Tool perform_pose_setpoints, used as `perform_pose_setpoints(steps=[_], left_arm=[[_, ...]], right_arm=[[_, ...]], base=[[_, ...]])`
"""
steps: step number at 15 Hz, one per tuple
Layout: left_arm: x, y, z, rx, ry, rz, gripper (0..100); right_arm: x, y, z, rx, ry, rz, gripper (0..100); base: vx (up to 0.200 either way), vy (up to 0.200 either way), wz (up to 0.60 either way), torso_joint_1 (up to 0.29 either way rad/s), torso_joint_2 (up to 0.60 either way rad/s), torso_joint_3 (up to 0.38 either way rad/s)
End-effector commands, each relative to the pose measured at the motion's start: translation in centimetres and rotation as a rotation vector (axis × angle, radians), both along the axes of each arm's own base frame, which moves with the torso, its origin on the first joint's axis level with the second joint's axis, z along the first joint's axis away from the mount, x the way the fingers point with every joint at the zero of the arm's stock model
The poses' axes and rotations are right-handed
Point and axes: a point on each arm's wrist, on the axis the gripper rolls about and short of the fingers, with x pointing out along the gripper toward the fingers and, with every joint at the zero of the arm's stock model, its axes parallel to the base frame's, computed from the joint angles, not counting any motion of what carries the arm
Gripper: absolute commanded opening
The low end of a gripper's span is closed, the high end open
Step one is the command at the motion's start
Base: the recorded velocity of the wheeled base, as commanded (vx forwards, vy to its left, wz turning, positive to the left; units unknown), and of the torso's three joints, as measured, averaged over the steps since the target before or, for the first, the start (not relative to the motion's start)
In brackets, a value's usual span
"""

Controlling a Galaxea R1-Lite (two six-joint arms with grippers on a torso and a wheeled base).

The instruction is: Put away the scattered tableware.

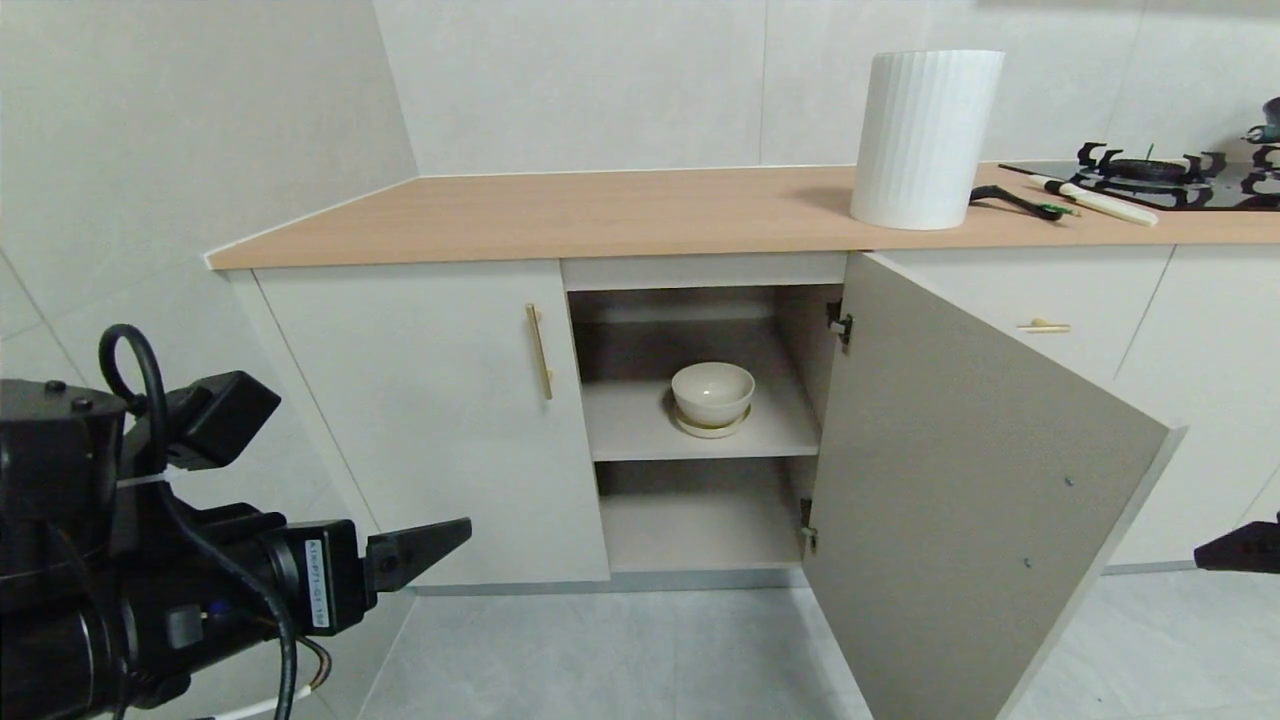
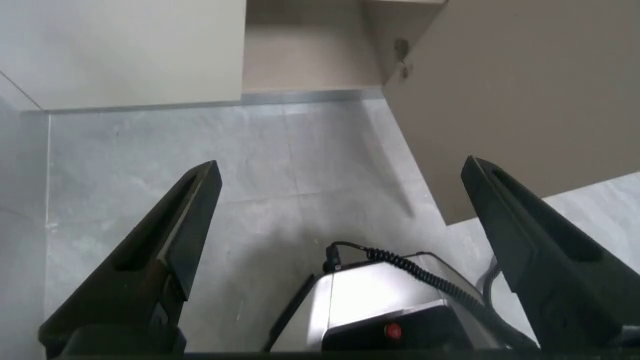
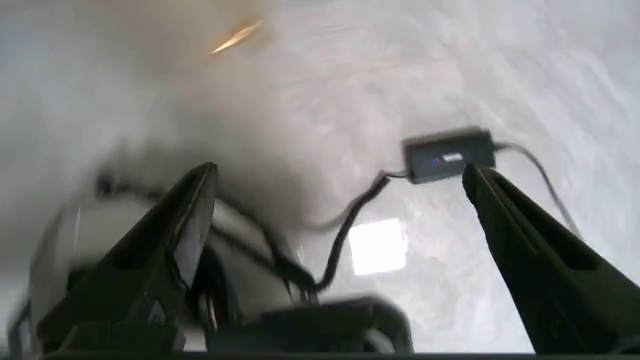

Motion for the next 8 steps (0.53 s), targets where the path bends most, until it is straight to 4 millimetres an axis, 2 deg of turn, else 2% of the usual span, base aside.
perform_pose_setpoints(steps=[1, 4, 8], left_arm=[[0.1, 0.0, 0.0, 0.0, -0.001, 0.001, 100], [0.1, 0.0, 0.3, -0.014, -0.015, 0.002, 100], [0.1, -0.1, 0.4, -0.019, -0.028, 0.004, 100]], right_arm=[[3.0, -1.4, -1.9, 0.001, 0.07, -0.082, 100], [6.6, -2.8, -4.1, 0.051, 0.041, -0.124, 100], [8.1, -3.2, -5.8, 0.15, 0.016, -0.07, 100]], base=[[0.0, 0.0, 0.0, 0.0, 0.0, 0.0], [0.0, 0.0, 0.0, 0.0, 0.0, 0.0], [0.0, 0.0, 0.0, 0.0, 0.0, 0.0]])
